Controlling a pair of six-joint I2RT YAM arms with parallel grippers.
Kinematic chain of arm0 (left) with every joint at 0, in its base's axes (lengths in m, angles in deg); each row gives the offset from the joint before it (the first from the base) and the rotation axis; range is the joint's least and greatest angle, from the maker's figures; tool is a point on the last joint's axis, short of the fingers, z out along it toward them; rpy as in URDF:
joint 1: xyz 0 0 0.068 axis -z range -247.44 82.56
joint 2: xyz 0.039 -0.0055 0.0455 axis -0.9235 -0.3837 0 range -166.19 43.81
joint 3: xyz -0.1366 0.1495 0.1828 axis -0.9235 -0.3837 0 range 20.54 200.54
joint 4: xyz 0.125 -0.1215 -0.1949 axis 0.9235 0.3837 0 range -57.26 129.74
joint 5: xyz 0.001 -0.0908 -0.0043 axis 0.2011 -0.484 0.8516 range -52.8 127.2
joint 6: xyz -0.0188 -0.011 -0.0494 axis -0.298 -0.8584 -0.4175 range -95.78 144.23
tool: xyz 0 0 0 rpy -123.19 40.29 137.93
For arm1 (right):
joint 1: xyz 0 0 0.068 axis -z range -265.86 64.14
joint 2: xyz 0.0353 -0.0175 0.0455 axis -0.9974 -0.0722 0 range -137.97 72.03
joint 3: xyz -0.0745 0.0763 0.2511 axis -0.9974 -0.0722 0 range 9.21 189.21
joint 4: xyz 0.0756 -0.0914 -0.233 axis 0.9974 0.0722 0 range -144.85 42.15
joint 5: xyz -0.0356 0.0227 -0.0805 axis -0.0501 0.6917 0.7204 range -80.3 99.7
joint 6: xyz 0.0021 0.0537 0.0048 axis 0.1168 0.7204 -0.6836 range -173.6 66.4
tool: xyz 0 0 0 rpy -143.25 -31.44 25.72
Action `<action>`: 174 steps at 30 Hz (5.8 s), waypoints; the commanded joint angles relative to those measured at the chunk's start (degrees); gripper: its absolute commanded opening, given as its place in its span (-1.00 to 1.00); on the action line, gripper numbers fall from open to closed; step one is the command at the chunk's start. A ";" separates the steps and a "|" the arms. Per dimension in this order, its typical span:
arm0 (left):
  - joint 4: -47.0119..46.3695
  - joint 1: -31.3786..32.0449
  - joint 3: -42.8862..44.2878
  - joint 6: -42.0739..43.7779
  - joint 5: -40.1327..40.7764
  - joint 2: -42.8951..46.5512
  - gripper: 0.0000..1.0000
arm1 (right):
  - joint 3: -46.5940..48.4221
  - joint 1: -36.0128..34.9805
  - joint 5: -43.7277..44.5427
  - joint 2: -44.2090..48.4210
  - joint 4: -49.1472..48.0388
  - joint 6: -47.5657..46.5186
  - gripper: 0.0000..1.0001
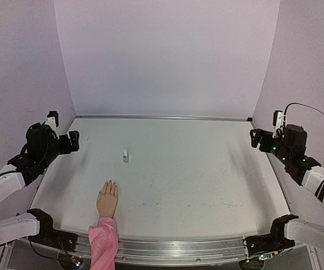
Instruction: Paint the nails
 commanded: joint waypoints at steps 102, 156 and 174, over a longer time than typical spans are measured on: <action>53.64 13.51 76.95 -4.25 -14.94 -79.45 -0.90 | 9.76 2.28 -21.77 -14.69 -11.15 2.69 0.97; 52.88 20.19 57.80 26.92 -56.84 -37.50 -1.00 | 43.28 -41.90 -65.15 -60.55 -31.40 -1.77 -0.44; 33.23 20.11 46.80 12.91 -53.22 -24.38 0.90 | 35.76 -44.26 -41.75 -51.17 -36.42 2.44 -1.00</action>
